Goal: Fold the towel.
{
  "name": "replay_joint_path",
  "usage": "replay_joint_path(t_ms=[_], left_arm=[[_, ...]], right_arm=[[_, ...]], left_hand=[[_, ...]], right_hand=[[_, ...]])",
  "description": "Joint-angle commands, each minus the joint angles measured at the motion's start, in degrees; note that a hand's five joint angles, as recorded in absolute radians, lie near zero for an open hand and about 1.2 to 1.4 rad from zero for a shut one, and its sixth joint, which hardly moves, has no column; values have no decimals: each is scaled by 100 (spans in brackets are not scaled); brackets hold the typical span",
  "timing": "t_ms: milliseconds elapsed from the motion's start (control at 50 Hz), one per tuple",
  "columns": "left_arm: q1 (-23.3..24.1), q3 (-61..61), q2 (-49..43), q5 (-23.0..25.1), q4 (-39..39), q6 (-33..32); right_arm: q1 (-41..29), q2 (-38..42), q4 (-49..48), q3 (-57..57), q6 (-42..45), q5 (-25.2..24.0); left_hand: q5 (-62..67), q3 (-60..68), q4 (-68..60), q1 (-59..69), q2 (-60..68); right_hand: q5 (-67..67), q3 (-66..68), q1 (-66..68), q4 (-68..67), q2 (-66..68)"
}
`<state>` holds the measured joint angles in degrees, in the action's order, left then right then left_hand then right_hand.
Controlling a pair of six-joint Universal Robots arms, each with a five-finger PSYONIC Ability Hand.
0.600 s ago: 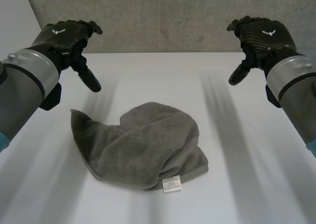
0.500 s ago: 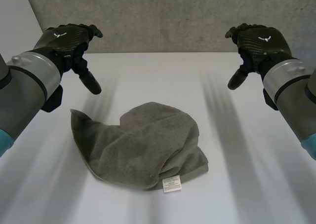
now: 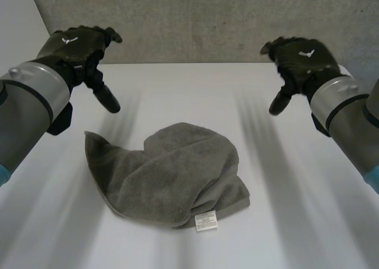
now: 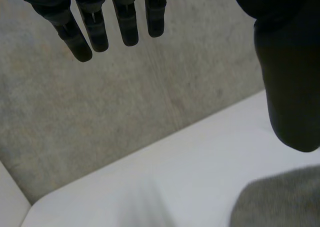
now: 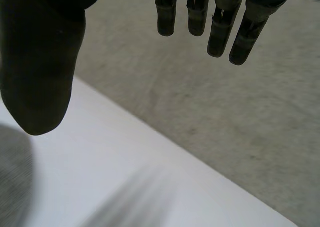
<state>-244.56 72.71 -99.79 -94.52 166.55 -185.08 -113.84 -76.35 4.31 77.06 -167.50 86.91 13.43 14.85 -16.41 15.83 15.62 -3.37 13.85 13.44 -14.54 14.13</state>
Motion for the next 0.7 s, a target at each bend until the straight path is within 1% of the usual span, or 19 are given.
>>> replay_joint_path(t_ms=[20, 40, 60, 80, 120, 180, 220, 240, 280, 320, 340, 380, 500, 540, 560, 600, 620, 680, 700], left_arm=[[-626, 1014, 187, 424, -8, -1053], [-628, 1018, 188, 426, -8, -1056], [-811, 1322, 267, 574, 18, -1300], [-813, 1325, 267, 575, 18, -1302], [-1128, 2060, 372, 960, 62, -1679], [-1235, 2380, 417, 1182, 106, -1777], [-1427, 3010, 478, 1593, 534, -1891], [-1428, 3013, 478, 1595, 537, -1891], [-1498, 3232, 478, 1727, 844, -1891], [-1630, 3591, 478, 1867, 1544, -1900], [-1630, 3593, 478, 1867, 1547, -1900], [-1657, 3838, 417, 1902, 2142, -1909], [-1648, 4023, 267, 1894, 2558, -2032], [-1657, 4050, 49, 1894, 2549, -2373], [-1657, 4050, 48, 1894, 2549, -2375], [-1648, 4067, -101, 1885, 2532, -2847], [-1648, 4067, -102, 1885, 2532, -2849], [-1665, 4094, -312, 1858, 2540, -3296], [-1674, 4102, -435, 1850, 2558, -3480]], right_arm=[[-24, -29, 641, 503, 1026, -904], [-42, -46, 702, 730, 1131, -1035], [-50, -64, 694, 958, 1158, -1123], [-50, -64, 694, 960, 1158, -1124], [-86, -82, 606, 1215, 1132, -1150], [-156, -64, 140, 1699, 1009, -1150], [-217, -47, -612, 2154, 720, -1124], [-217, -46, -615, 2156, 719, -1124], [-235, 23, -1088, 2401, 369, -1098], [-252, 146, -1203, 2463, 184, -1098], [-287, 347, -1239, 2472, 26, -1098], [-331, 558, -1257, 2455, -63, -1089], [-542, 876, -1309, 2516, -143, -905], [-612, 894, -1310, 2533, -143, -843], [-613, 894, -1310, 2534, -143, -843], [-736, 938, -1318, 2569, -125, -746], [-736, 938, -1318, 2569, -125, -746], [-780, 1026, -1371, 2542, -125, -728], [-780, 1069, -1458, 2525, -125, -720]], left_hand=[[-1204, -346, 502, -444, -423], [-1204, -346, 501, -444, -423], [-1204, -346, 501, -444, -423], [-1204, -346, 501, -444, -423], [-1187, -329, 485, -427, -407], [-1170, -312, 468, -410, -390], [-1170, -312, 468, -410, -390], [-1170, -312, 468, -410, -390], [-1153, -295, 451, -393, -373], [-1137, -279, 434, -377, -356], [-1137, -279, 434, -377, -356], [-1137, -279, 434, -377, -356], [-1120, -262, 417, -360, -339], [-1103, -245, 401, -343, -322], [-1103, -245, 401, -343, -322], [-1103, -245, 401, -343, -322], [-1103, -245, 401, -343, -322], [-1120, -262, 417, -360, -339], [-1120, -262, 417, -360, -339]], right_hand=[[337, -385, -344, 454, -413], [337, -385, -344, 454, -413], [337, -385, -344, 454, -413], [337, -385, -344, 454, -413], [337, -385, -344, 454, -413], [337, -385, -344, 454, -413], [279, -326, -285, 396, -354], [279, -326, -285, 396, -354], [212, -259, -218, 329, -287], [45, -92, -51, 162, -120], [-40, -7, 34, 77, -35], [-108, 60, 101, 9, 32], [-478, 431, 472, -361, 403], [-512, 464, 506, -395, 436], [-512, 465, 506, -395, 437], [-512, 465, 506, -395, 437], [-512, 465, 506, -395, 437], [-613, 566, 607, -496, 538], [-1029, 982, 1023, -912, 954]])
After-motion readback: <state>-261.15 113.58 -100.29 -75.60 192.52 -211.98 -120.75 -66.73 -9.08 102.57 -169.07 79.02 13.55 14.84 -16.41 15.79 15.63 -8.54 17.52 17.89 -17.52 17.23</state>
